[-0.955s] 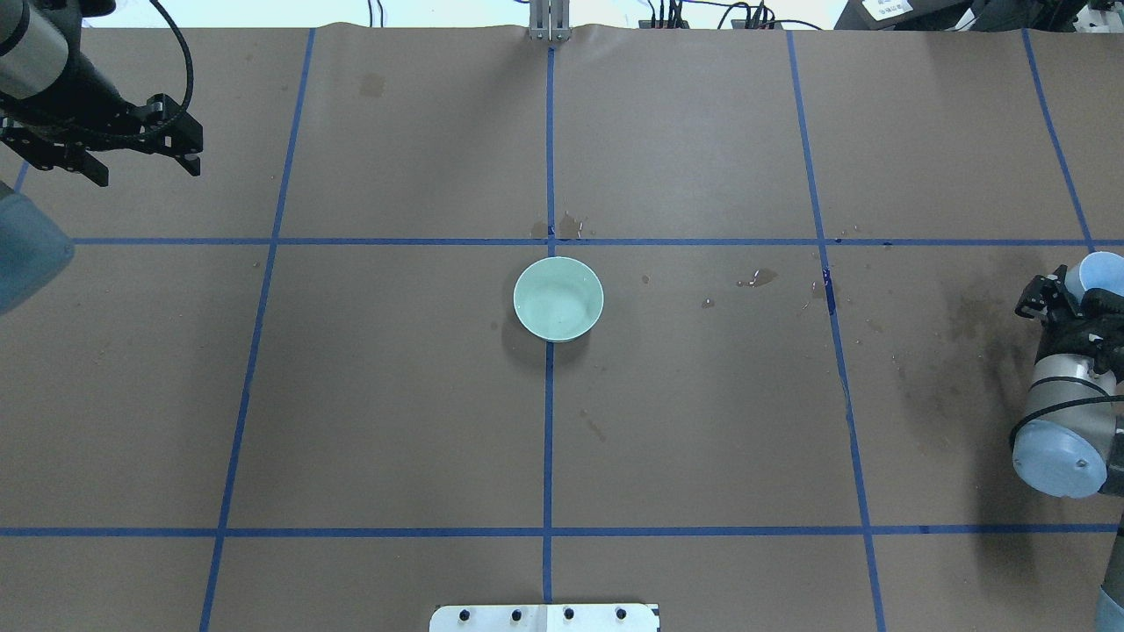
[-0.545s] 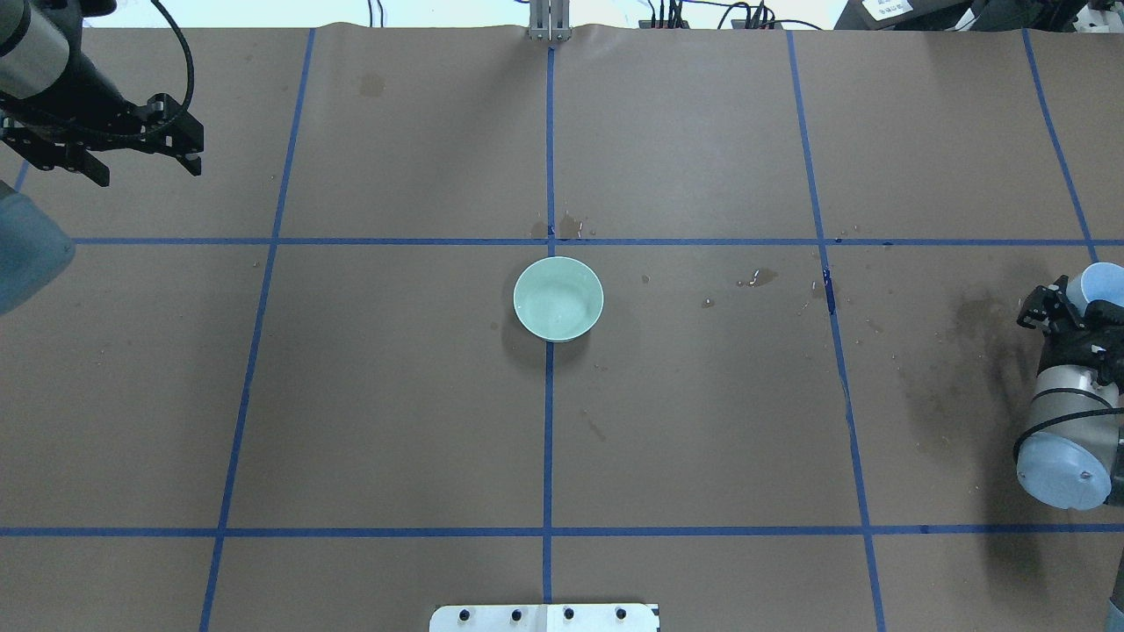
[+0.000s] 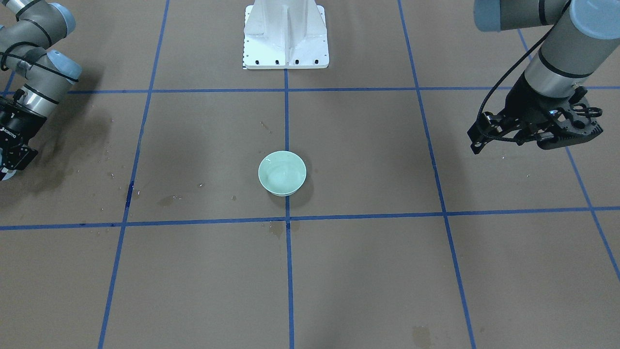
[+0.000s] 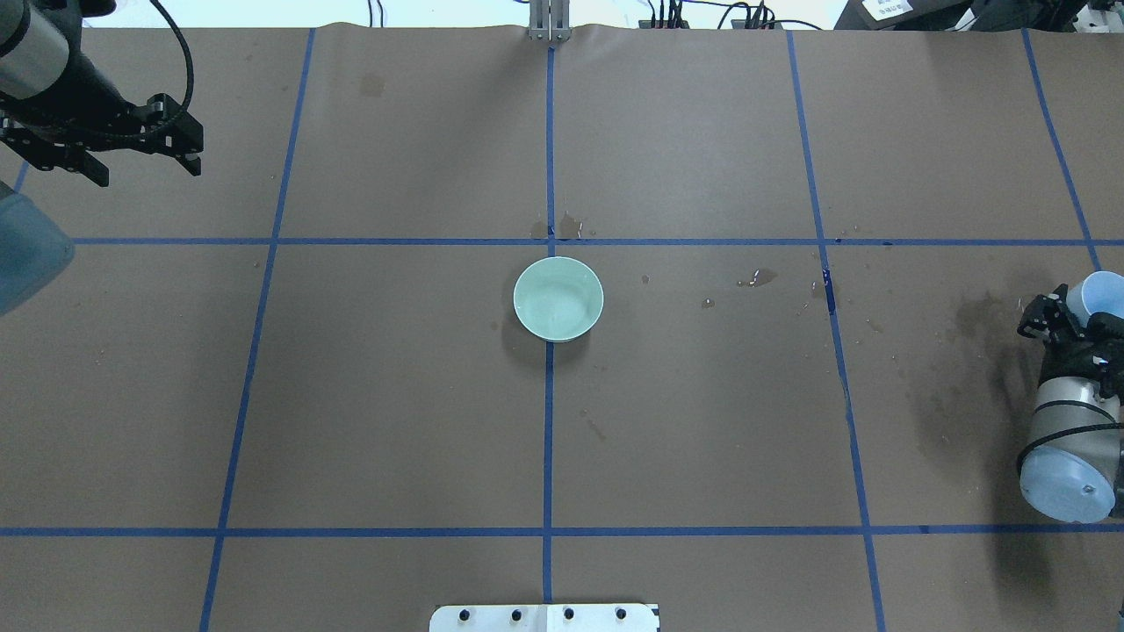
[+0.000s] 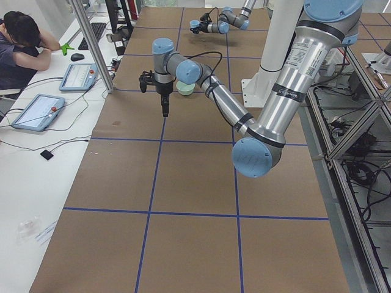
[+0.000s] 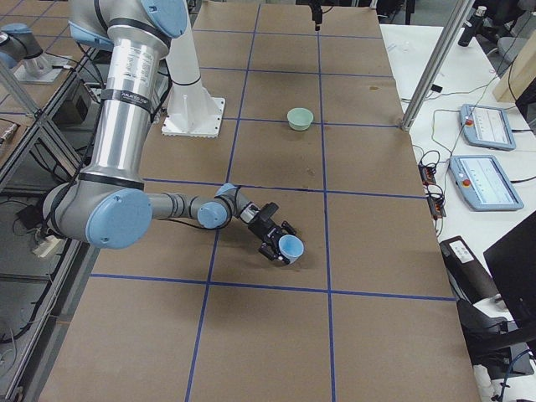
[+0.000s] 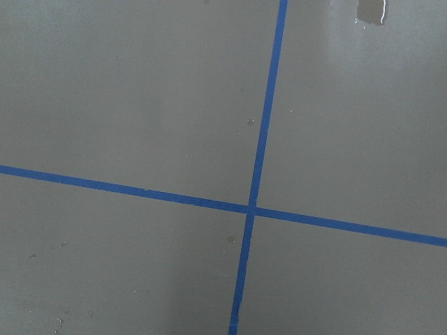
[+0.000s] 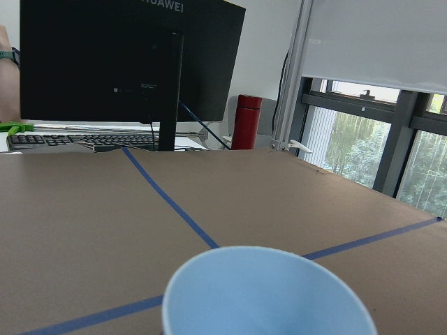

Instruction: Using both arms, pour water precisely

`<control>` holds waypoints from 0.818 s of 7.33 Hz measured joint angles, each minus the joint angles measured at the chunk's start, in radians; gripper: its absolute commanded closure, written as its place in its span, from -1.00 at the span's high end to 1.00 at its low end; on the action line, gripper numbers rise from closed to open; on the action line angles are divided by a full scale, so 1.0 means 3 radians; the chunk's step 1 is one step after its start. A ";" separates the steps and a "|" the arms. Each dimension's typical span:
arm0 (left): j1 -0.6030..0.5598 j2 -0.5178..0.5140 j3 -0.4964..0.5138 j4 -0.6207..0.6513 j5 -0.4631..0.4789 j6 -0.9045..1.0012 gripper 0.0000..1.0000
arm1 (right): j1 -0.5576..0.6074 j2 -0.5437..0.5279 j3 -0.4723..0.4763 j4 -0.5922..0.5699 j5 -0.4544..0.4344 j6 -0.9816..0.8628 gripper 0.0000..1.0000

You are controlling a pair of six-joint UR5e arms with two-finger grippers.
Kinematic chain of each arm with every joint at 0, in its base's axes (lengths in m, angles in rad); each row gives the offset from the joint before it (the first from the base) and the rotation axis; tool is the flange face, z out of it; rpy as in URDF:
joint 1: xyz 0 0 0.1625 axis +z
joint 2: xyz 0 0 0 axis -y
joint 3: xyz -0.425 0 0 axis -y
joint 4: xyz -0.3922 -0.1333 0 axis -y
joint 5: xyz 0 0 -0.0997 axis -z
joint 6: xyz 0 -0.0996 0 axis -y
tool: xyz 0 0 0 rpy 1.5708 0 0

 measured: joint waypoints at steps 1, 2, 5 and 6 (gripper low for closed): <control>0.0000 0.0001 0.0004 0.0000 0.0001 0.0003 1.00 | -0.0025 -0.0019 0.0000 0.0000 -0.0020 0.0028 0.56; 0.0000 0.0000 0.0008 0.0000 0.0001 0.0005 1.00 | -0.0039 -0.0028 0.0000 0.0000 -0.0029 0.0040 0.69; 0.0000 -0.0002 0.0026 0.0000 0.0001 0.0009 1.00 | -0.0055 -0.0046 -0.0001 0.0000 -0.0058 0.0054 0.95; 0.0000 -0.0002 0.0027 0.0000 0.0001 0.0009 1.00 | -0.0056 -0.0052 -0.0002 0.0000 -0.0067 0.0055 0.97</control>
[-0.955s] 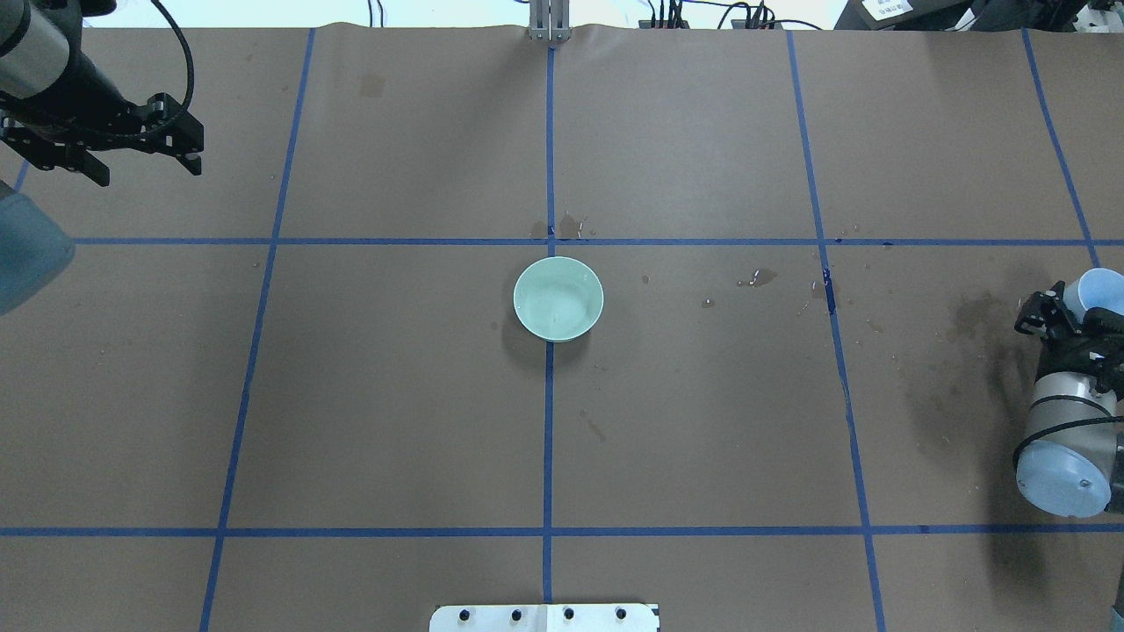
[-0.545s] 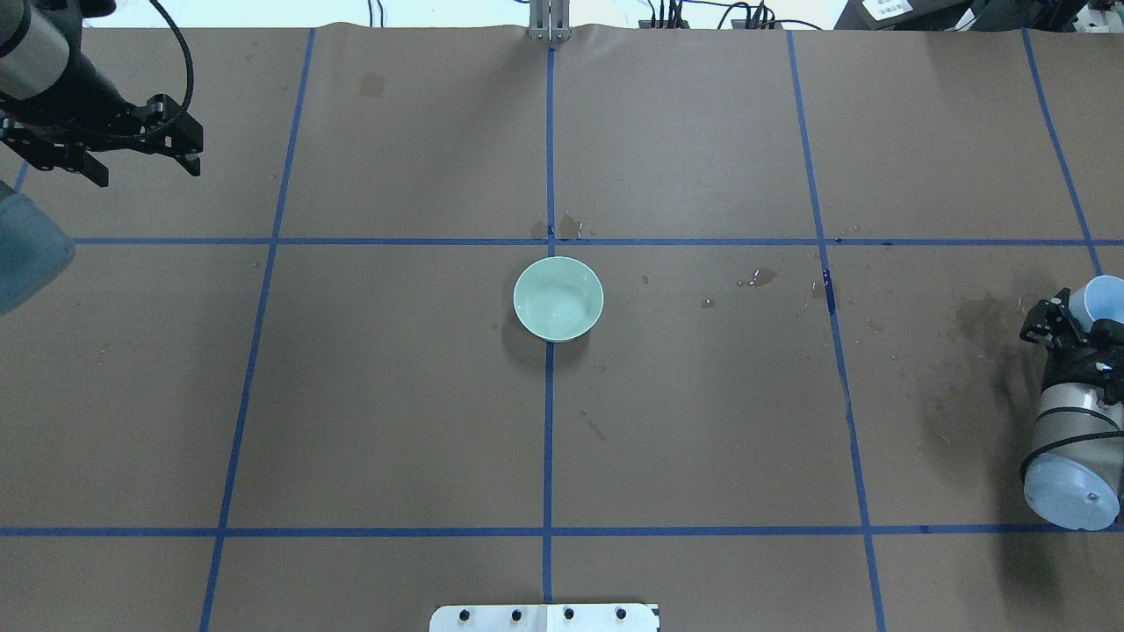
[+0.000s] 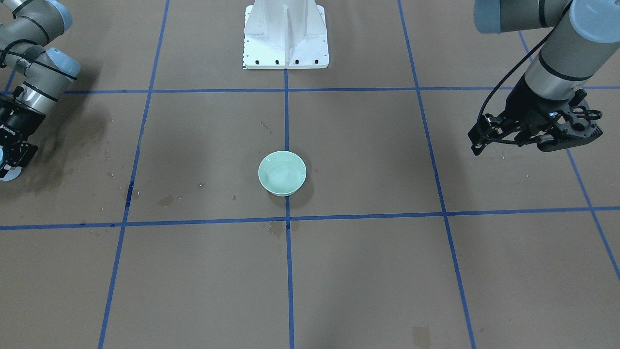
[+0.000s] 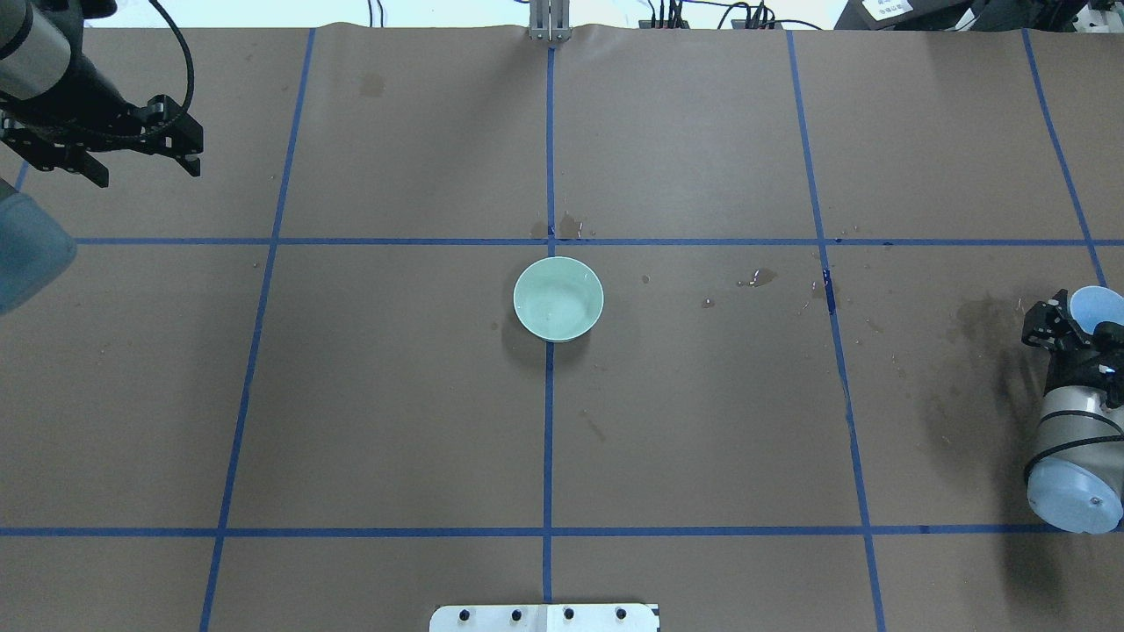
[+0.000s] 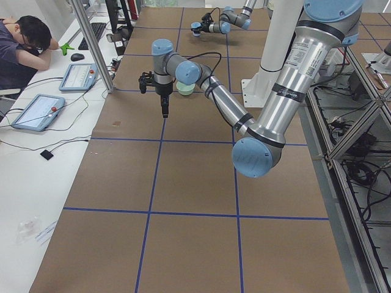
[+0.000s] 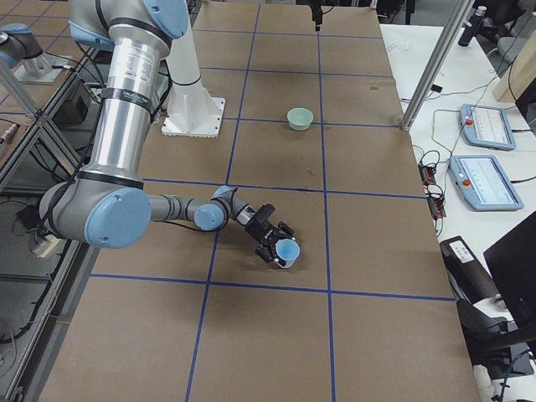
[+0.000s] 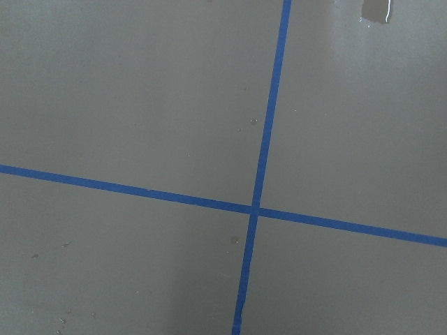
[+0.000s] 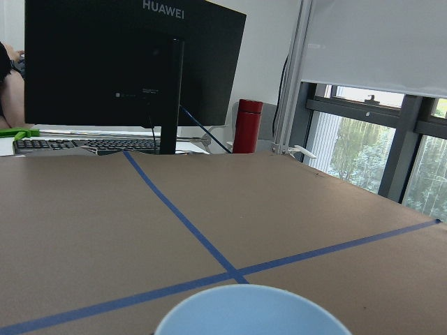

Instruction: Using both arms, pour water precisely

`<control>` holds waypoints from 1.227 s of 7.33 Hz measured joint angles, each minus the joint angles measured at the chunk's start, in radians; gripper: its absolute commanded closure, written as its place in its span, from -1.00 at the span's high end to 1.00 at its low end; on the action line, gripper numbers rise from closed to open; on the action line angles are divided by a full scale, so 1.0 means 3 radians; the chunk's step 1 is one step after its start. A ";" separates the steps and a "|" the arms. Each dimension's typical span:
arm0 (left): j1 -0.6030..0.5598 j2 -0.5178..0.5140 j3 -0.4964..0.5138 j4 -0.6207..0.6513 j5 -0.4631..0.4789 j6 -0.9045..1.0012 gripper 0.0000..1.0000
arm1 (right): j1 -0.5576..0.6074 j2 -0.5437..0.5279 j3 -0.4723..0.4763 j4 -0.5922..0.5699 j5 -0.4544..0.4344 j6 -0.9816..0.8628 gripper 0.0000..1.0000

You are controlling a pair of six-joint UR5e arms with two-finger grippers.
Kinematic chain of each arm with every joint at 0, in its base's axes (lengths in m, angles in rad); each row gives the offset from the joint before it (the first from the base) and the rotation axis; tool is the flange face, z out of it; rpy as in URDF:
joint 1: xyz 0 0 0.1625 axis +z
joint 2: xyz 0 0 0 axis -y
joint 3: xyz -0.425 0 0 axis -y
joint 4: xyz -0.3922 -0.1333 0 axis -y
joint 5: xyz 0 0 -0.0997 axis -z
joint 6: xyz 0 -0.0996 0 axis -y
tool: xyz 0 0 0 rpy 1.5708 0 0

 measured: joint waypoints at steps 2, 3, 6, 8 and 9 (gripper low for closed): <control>0.0001 -0.0002 0.0002 0.0000 0.0000 -0.0003 1.00 | -0.0003 -0.0005 0.0018 0.0000 -0.0012 -0.0004 0.98; 0.0002 -0.0001 0.0002 0.0000 0.0000 -0.0004 1.00 | -0.0010 -0.0007 0.0031 0.0000 -0.0013 -0.0007 0.98; 0.0002 0.0000 0.0001 0.0000 -0.0001 -0.0005 1.00 | -0.0066 -0.0079 0.0044 0.0003 -0.0007 -0.0009 0.98; 0.0001 0.0000 -0.0002 0.0000 -0.0004 -0.0008 1.00 | -0.0098 -0.0157 0.0069 0.0005 -0.0006 -0.0005 0.98; 0.0000 0.0001 -0.0004 0.0000 -0.0005 -0.0008 1.00 | -0.0109 -0.0201 0.0130 0.0005 -0.0004 -0.0006 0.98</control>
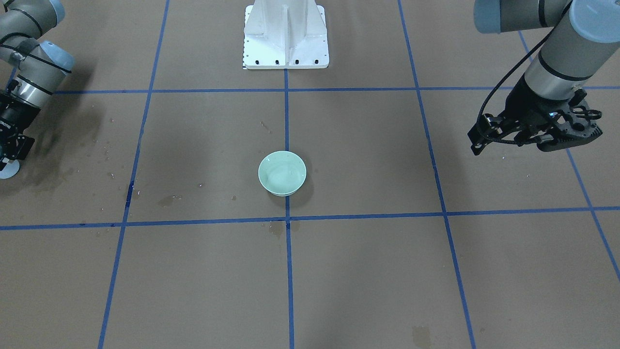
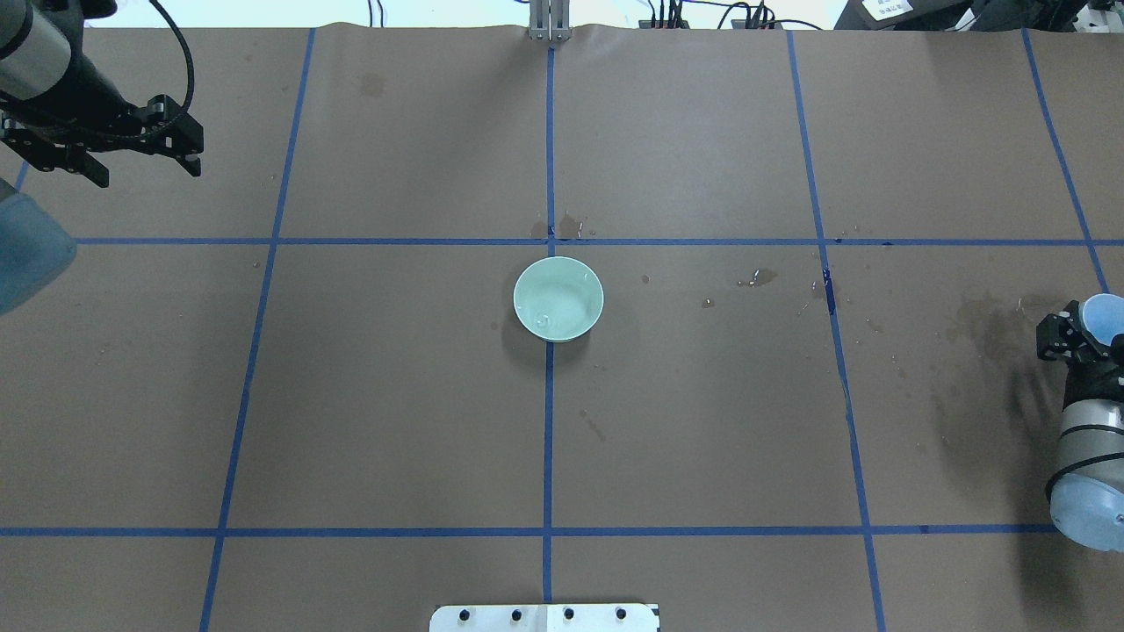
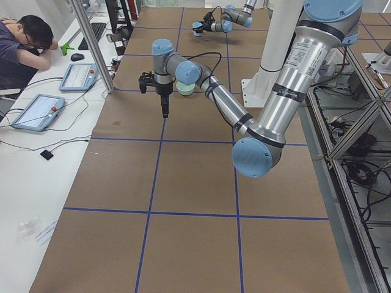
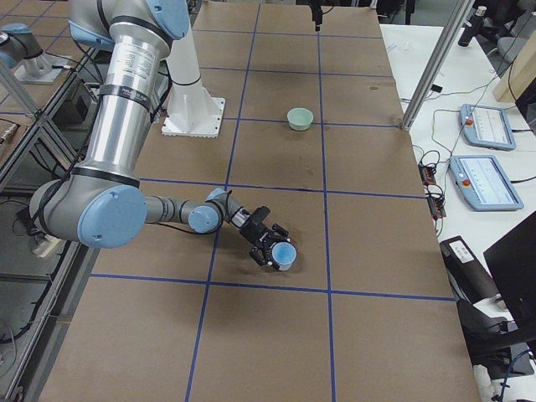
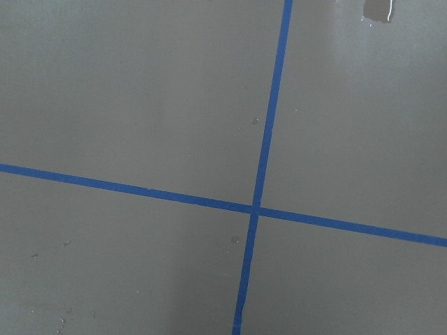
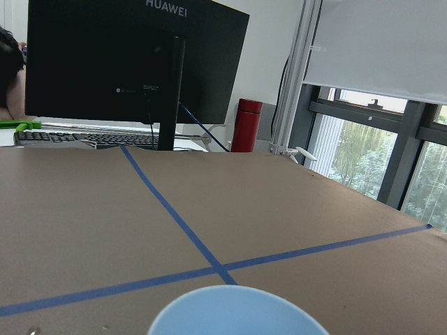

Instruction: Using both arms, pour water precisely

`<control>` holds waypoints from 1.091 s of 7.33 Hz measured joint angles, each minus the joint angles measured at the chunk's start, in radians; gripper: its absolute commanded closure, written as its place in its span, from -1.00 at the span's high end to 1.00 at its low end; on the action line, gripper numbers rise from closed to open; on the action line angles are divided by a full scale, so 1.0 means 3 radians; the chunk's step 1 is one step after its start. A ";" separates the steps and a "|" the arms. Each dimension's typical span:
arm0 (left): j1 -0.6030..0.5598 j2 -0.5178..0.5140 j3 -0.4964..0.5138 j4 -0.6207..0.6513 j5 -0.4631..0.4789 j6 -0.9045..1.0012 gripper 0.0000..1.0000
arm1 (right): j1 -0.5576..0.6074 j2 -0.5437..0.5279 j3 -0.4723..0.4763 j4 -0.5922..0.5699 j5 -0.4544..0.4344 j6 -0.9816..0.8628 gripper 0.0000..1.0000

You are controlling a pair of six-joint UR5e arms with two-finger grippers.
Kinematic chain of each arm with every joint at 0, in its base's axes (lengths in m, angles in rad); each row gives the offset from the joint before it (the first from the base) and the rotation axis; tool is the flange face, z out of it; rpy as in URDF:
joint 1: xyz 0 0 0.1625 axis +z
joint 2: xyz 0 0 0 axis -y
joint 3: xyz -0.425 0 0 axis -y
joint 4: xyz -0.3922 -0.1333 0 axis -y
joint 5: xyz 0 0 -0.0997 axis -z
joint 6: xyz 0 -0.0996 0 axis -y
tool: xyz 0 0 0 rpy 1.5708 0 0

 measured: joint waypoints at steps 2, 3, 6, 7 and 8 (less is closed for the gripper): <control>0.0000 0.0003 -0.0003 0.0000 0.0000 0.0000 1.00 | -0.0012 -0.0058 0.0105 0.0000 0.0004 -0.0003 0.98; 0.0000 0.0003 -0.0007 0.0000 0.0000 0.0000 1.00 | -0.0013 -0.0089 0.0140 0.0000 -0.0001 -0.0009 0.98; -0.0004 0.0004 -0.0026 0.0003 -0.0008 -0.0004 1.00 | -0.0006 -0.0233 0.0441 0.0000 -0.0011 -0.0146 0.98; -0.0005 0.0004 -0.0030 0.0004 -0.0010 -0.0005 1.00 | 0.0008 -0.0269 0.0561 0.0000 -0.0011 -0.0281 0.98; -0.0005 0.0004 -0.0038 0.0005 -0.0010 -0.0005 1.00 | 0.0076 -0.0305 0.0694 0.0000 0.0002 -0.0507 0.98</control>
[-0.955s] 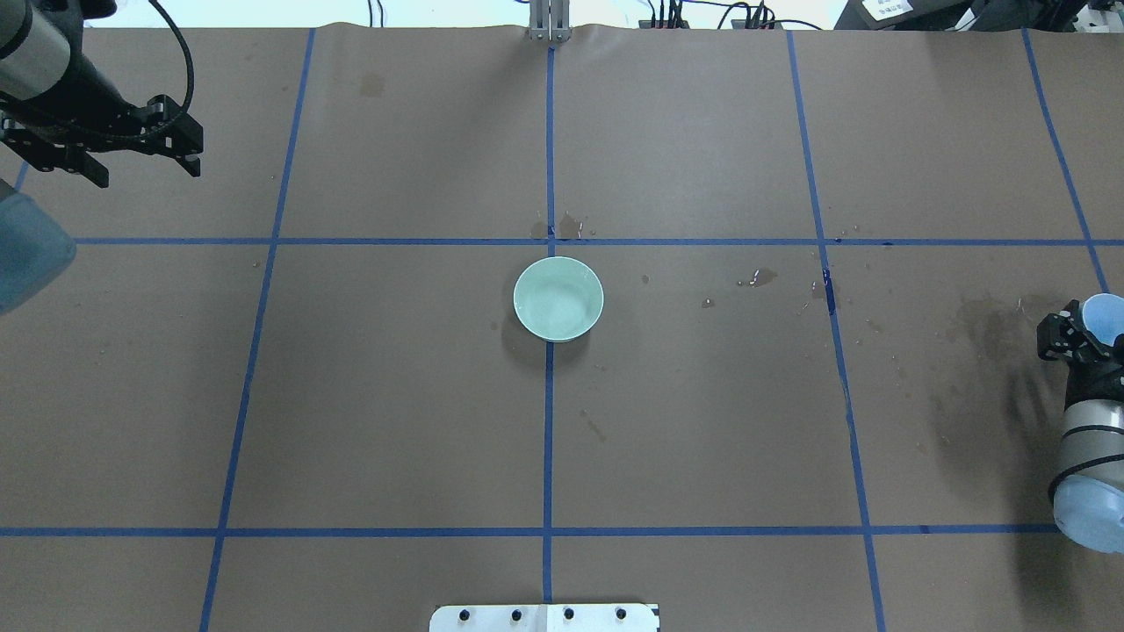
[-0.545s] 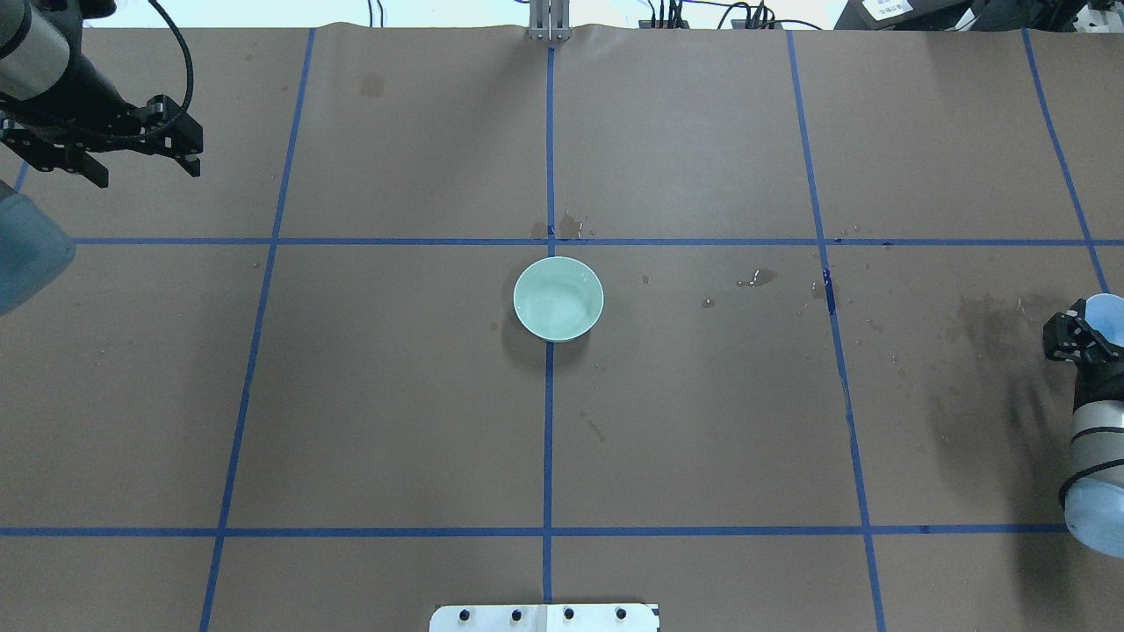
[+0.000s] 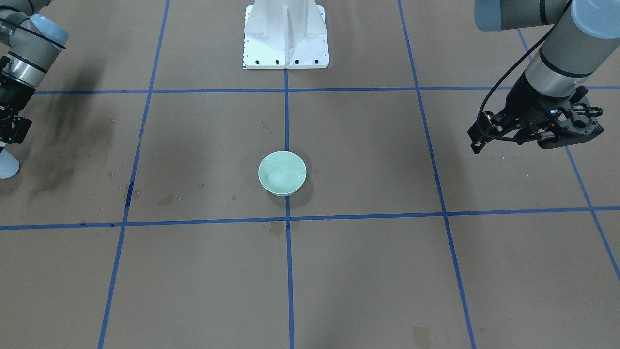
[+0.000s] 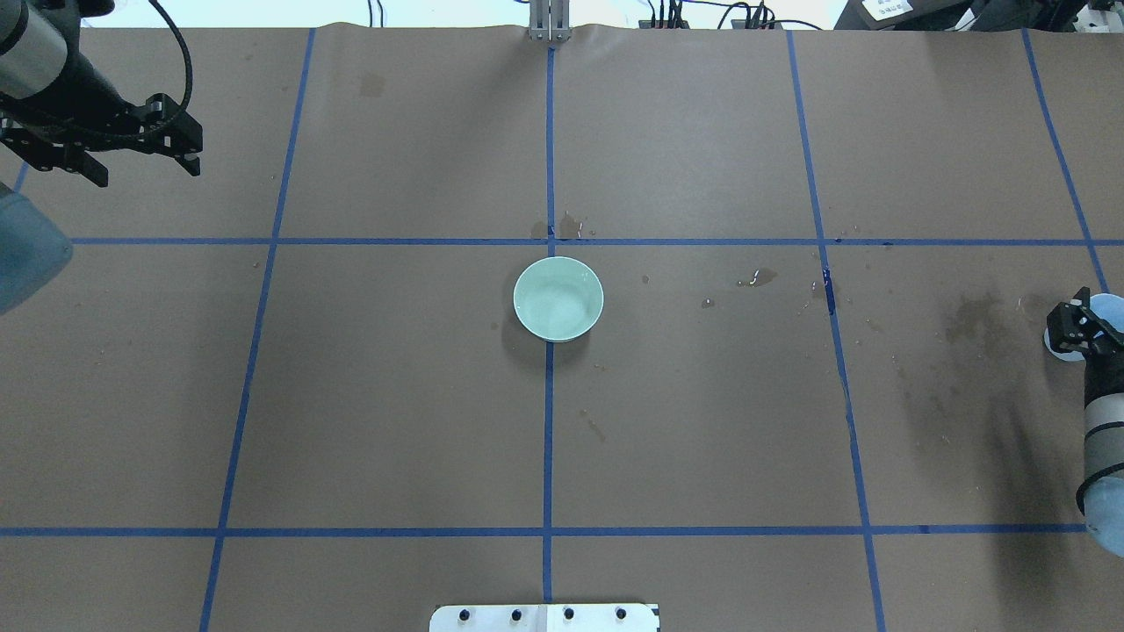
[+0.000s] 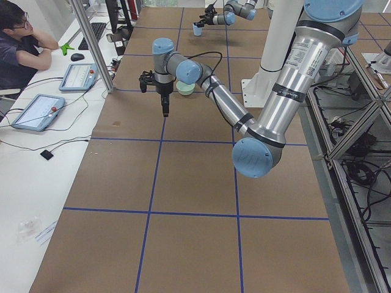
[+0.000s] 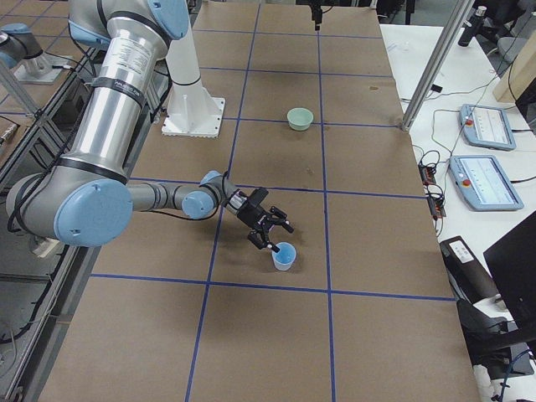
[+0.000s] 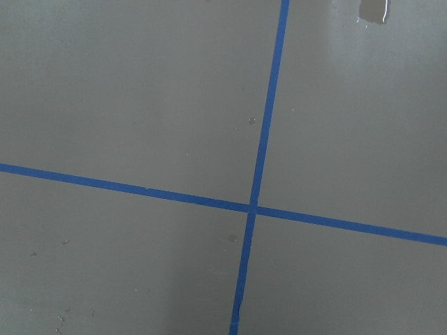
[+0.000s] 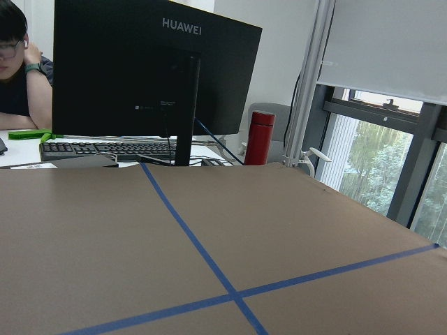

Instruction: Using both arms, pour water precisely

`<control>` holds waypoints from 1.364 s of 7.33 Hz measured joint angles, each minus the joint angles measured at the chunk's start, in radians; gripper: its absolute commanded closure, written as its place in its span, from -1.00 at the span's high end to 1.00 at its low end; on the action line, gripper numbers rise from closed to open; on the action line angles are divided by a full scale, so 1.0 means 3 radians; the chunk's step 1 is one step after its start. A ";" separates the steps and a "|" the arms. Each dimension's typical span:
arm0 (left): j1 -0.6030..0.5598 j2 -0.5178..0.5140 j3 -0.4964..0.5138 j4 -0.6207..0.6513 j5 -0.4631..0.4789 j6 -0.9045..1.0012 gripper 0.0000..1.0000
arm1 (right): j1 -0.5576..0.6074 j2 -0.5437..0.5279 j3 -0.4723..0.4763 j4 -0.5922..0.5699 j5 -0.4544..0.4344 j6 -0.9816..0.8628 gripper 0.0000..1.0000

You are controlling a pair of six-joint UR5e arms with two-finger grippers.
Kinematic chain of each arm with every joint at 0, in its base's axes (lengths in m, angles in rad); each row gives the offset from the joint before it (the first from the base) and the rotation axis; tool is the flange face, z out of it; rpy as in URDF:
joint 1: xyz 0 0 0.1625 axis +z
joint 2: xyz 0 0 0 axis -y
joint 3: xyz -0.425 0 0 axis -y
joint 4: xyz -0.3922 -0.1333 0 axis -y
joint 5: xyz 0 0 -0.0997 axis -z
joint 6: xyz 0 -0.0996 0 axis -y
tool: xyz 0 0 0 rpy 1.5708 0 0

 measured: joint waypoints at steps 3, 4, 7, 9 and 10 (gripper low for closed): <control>0.0020 -0.0013 -0.0033 -0.0009 0.0007 -0.0024 1.00 | 0.0660 0.0145 0.0449 0.0004 0.0519 -0.1402 0.98; 0.0090 -0.0056 -0.0024 -0.0049 0.0011 -0.0140 1.00 | 0.0962 0.0296 0.0512 0.0013 0.0867 -0.1904 0.98; 0.0665 -0.0170 -0.0006 -0.0745 0.0249 -0.1209 1.00 | 0.2034 0.0721 0.0435 0.0144 0.2391 -0.3422 0.98; 0.1049 -0.0298 0.0034 -0.0938 0.0491 -0.1602 1.00 | 0.2645 0.1002 0.0133 0.0126 0.3432 -0.4102 0.98; 0.1179 -0.0408 0.0123 -0.1039 0.0568 -0.1734 1.00 | 0.2837 0.1130 -0.0004 0.0067 0.3844 -0.4276 0.98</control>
